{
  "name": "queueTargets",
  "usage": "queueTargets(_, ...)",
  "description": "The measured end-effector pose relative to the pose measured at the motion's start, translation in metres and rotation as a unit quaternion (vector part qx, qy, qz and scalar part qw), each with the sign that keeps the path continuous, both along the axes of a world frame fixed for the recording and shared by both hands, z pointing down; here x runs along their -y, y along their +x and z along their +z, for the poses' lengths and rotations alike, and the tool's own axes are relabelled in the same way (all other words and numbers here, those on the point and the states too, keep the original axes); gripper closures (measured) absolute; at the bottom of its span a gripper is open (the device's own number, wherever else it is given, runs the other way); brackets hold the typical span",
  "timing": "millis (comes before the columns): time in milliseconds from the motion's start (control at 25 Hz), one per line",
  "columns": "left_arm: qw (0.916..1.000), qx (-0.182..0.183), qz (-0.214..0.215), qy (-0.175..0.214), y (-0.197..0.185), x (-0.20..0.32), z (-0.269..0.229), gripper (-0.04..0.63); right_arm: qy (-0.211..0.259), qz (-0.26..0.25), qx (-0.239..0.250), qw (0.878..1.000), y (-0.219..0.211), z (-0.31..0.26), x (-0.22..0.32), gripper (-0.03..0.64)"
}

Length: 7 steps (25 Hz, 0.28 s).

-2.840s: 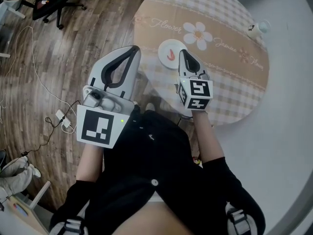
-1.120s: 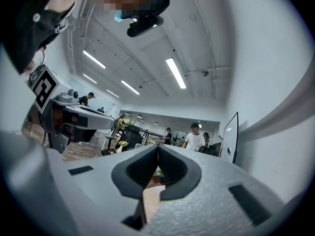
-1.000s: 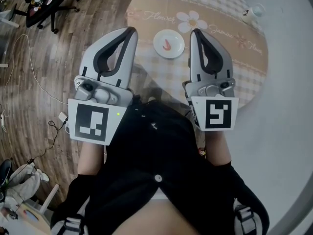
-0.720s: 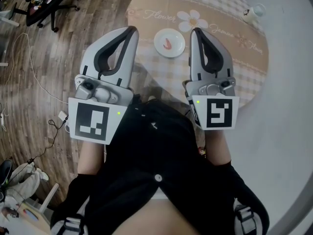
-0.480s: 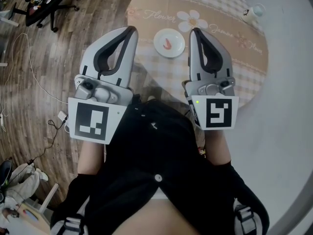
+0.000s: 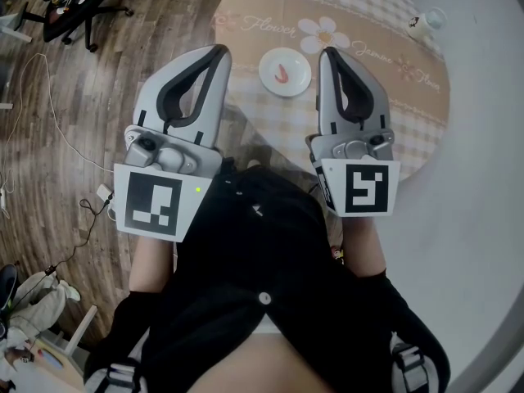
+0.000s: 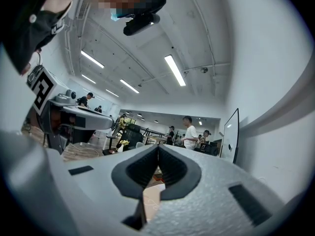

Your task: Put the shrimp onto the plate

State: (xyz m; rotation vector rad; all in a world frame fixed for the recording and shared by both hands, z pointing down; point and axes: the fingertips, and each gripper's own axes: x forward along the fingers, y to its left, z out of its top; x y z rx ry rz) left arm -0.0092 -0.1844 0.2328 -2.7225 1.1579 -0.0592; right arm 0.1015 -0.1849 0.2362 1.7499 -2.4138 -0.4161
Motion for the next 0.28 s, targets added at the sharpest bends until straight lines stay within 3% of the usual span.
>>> queueTargets(280,1.0,-0.002,-0.001,0.0,-0.0013,0.0014,0.0009,0.592,-0.006,0.002,0.001,1.0,0.0006,0.004,0.002,0.615)
